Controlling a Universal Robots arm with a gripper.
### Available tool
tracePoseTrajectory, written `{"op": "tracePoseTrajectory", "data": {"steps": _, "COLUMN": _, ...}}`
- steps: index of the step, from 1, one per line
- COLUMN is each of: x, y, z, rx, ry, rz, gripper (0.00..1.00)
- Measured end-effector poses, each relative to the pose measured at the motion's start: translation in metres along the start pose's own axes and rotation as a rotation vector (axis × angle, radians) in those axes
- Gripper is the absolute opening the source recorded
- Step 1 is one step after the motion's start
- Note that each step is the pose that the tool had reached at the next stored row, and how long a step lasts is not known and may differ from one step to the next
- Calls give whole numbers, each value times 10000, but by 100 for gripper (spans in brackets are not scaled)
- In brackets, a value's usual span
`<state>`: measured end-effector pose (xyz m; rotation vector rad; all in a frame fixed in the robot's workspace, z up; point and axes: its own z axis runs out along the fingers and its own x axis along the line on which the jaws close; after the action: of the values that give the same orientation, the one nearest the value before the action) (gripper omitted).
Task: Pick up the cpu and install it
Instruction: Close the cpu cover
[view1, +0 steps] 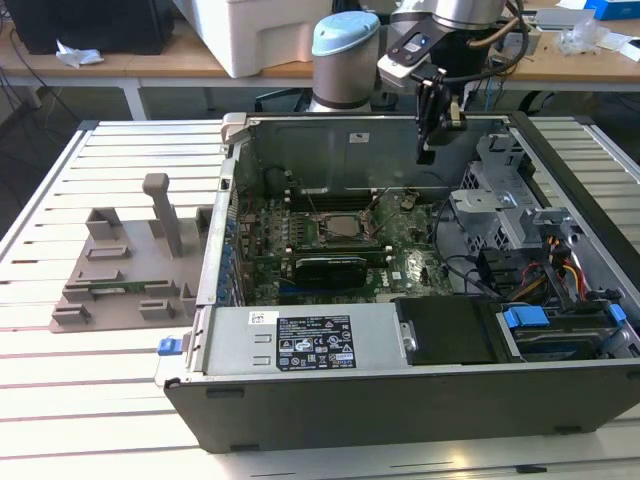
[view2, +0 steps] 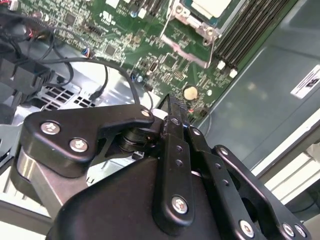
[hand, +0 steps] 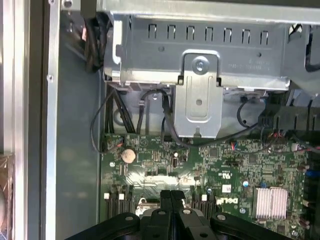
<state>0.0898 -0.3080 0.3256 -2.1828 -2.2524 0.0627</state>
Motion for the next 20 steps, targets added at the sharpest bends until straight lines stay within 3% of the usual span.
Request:
{"op": "tracePoseTrajectory", "data": {"steps": 9, "x": 1, "y": 165, "z": 15, "rx": 22, "ry": 0, "rz": 0, "gripper": 11}}
{"op": "tracePoseTrajectory", "data": {"steps": 14, "x": 6, "y": 171, "z": 168, "rx": 31, "ry": 0, "rz": 0, "gripper": 11}}
{"op": "tracePoseTrajectory", "data": {"steps": 20, "x": 9, "y": 164, "z": 247, "rx": 30, "ry": 1, "rz": 0, "gripper": 11}}
